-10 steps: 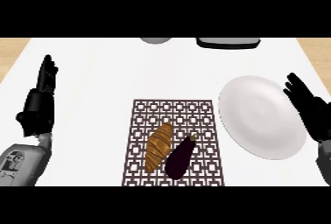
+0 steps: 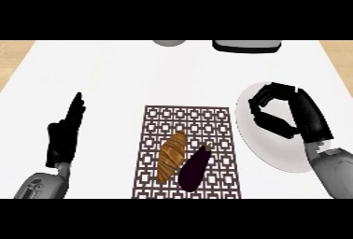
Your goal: Pick the croissant from the placemat and place it in the plate
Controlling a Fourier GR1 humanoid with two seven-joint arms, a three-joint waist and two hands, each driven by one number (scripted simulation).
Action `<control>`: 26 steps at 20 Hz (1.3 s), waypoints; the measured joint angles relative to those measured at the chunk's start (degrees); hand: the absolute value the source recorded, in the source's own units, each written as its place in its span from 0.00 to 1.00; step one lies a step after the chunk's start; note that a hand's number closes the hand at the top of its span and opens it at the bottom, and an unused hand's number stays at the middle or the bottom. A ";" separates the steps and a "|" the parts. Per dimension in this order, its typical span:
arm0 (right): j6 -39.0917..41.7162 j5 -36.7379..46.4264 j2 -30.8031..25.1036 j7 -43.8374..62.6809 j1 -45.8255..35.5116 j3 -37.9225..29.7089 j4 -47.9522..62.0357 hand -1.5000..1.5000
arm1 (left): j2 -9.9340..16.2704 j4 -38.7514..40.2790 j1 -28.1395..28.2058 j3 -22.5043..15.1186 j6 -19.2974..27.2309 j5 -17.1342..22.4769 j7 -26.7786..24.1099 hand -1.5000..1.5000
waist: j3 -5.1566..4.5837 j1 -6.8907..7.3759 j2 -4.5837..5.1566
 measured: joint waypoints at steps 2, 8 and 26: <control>-5.64 7.18 1.62 0.45 0.99 3.48 -0.88 1.00 | -0.74 0.50 1.01 -0.48 -0.50 0.81 1.63 0.50 | 0.41 -0.40 0.04; -19.02 6.40 19.72 -10.46 10.98 9.72 -3.17 0.00 | -2.66 -0.11 2.08 -1.64 -0.60 1.79 4.66 0.50 | 1.53 -1.01 0.68; -2.97 37.49 18.74 22.28 2.15 26.17 -2.25 0.00 | -2.42 -5.31 3.98 -2.02 -0.71 0.61 10.05 0.50 | 1.36 -0.89 0.67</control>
